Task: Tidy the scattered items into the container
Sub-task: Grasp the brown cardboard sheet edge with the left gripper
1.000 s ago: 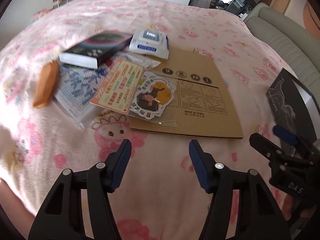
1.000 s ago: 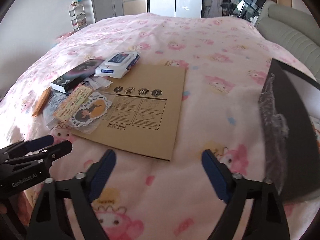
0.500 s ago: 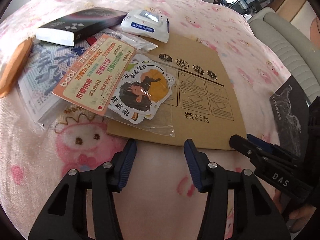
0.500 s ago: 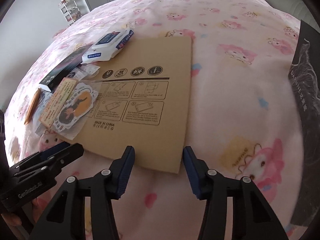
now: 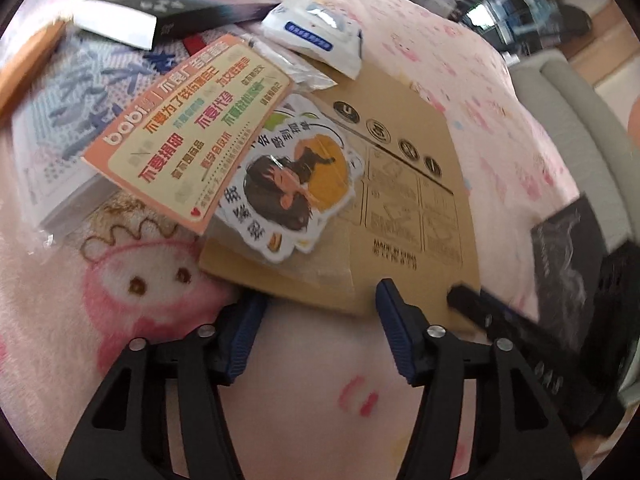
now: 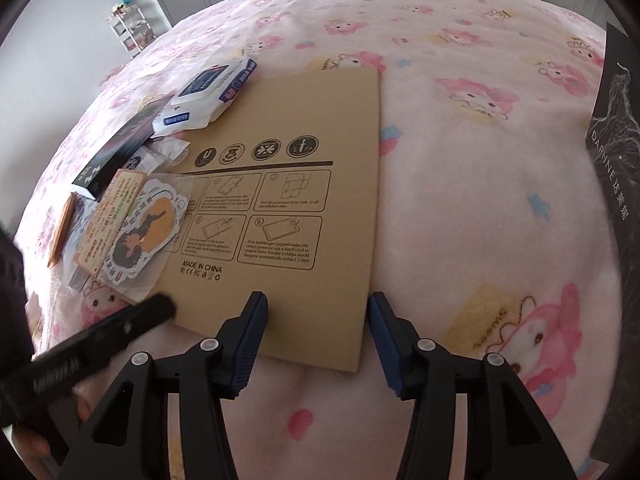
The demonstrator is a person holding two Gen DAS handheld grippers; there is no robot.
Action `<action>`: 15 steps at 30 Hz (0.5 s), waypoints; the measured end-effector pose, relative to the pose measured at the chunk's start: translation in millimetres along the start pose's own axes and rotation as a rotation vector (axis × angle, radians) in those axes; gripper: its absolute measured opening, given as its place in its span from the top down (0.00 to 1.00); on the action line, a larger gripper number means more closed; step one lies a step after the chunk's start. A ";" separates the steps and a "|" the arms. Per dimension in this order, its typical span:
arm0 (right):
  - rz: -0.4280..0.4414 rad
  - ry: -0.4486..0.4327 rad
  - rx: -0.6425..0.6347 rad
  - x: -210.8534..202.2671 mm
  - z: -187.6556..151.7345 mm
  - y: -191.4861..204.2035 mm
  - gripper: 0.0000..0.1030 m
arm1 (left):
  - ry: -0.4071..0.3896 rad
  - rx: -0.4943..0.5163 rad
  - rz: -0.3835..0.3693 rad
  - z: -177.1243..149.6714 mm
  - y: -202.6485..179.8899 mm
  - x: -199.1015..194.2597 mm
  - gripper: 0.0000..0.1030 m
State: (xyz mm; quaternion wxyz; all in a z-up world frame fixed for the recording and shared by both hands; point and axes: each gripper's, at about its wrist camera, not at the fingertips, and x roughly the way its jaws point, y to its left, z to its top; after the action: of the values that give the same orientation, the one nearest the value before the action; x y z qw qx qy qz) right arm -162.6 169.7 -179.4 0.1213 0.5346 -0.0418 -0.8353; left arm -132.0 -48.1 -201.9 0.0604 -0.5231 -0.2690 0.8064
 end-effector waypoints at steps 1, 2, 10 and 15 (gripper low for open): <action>0.003 -0.001 -0.001 -1.8 -1.2 0.6 0.53 | -0.002 -0.010 -0.005 1.7 -0.7 0.9 0.39; 0.006 -0.001 -0.001 -3.6 -2.4 1.1 0.54 | -0.007 -0.022 -0.010 2.7 -0.9 1.1 0.39; 0.014 -0.007 0.027 -2.2 -4.8 -0.7 0.54 | -0.050 -0.176 -0.082 4.2 20.7 -4.9 0.60; 0.035 -0.021 0.039 -2.5 -4.7 -6.3 0.53 | -0.051 -0.202 -0.134 4.3 26.2 -8.6 0.66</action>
State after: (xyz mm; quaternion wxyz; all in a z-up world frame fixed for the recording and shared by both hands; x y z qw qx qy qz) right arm -158.3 176.7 -180.4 0.1250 0.5272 -0.0686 -0.8377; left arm -127.1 -75.2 -206.6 0.0543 -0.4866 -0.3845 0.7826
